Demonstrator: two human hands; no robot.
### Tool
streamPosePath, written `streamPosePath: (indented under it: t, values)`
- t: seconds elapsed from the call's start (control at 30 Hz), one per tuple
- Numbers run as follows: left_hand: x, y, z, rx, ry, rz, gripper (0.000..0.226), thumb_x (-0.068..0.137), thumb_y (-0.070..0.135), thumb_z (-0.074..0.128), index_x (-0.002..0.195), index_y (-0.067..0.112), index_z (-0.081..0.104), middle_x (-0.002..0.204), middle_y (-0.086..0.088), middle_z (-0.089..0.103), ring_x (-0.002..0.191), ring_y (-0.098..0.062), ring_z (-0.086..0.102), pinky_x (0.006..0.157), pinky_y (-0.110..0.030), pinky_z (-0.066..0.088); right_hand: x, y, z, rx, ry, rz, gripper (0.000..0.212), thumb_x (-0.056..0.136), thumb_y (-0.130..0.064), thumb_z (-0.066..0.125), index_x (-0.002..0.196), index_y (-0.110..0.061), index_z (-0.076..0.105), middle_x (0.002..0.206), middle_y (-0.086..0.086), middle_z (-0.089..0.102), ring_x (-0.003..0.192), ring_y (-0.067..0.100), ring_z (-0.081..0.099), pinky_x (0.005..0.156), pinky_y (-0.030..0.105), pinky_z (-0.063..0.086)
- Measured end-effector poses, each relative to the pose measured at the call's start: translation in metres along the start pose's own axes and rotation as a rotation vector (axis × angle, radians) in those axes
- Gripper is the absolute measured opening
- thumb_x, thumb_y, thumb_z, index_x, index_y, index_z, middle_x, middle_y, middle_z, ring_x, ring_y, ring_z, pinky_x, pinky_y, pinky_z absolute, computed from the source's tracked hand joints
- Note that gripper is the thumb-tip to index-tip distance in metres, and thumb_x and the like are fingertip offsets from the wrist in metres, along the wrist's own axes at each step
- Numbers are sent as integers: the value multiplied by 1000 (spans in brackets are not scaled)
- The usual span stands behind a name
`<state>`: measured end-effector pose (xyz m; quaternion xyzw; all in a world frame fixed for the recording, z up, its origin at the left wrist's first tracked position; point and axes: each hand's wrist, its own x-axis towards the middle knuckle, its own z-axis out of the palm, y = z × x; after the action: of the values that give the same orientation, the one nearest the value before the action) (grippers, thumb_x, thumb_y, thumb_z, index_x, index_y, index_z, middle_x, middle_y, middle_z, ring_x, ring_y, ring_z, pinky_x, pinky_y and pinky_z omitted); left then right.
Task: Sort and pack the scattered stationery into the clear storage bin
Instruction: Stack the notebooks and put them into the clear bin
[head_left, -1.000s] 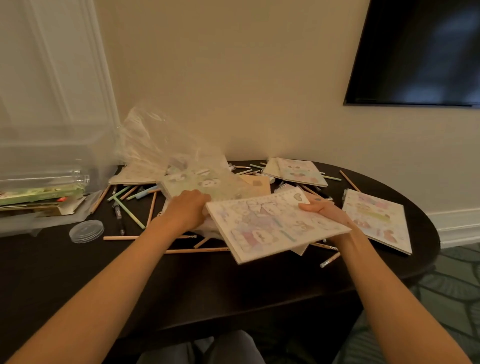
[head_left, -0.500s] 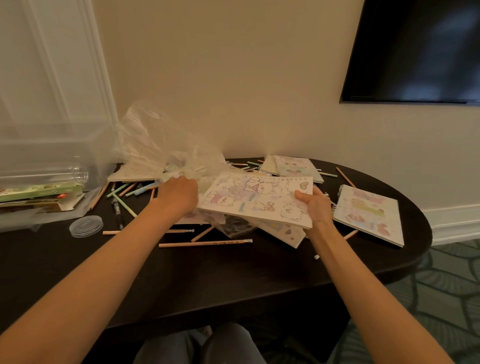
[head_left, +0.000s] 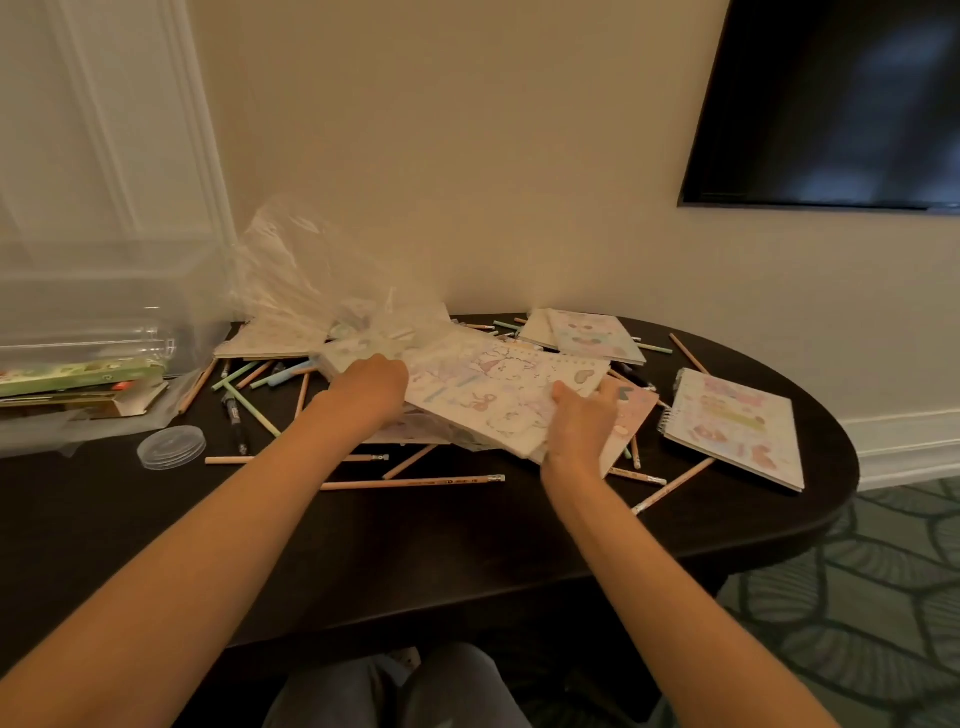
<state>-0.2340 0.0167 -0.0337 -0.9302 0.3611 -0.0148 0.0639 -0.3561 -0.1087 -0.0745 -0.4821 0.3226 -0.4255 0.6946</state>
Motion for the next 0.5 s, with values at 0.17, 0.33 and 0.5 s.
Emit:
streamPosePath:
  t: [0.17,0.33,0.5]
  values:
    - [2,-7,6,-11,20,30,20,95,-2,36,111,2,48,79,-4,37,85,-26,46,71,-30,35,-17,22,47,-100,-224,130,47,97,-6,36,138,-11,14,116,2,44,104,20,53,86,33,50]
    - [5,-11,14,55,47,-33,24,98,8,36,117,2,48,109,-12,51,104,-30,53,73,-31,37,-12,24,53,-52,-406,455,35,99,-1,34,134,-3,37,123,23,57,109,36,59,75,36,54]
    - [28,6,8,15,189,-54,25,97,9,36,116,4,50,116,-13,52,109,-30,52,77,-33,39,-2,24,53,-26,-438,458,33,99,1,36,131,-5,40,117,19,59,87,30,66,79,36,55]
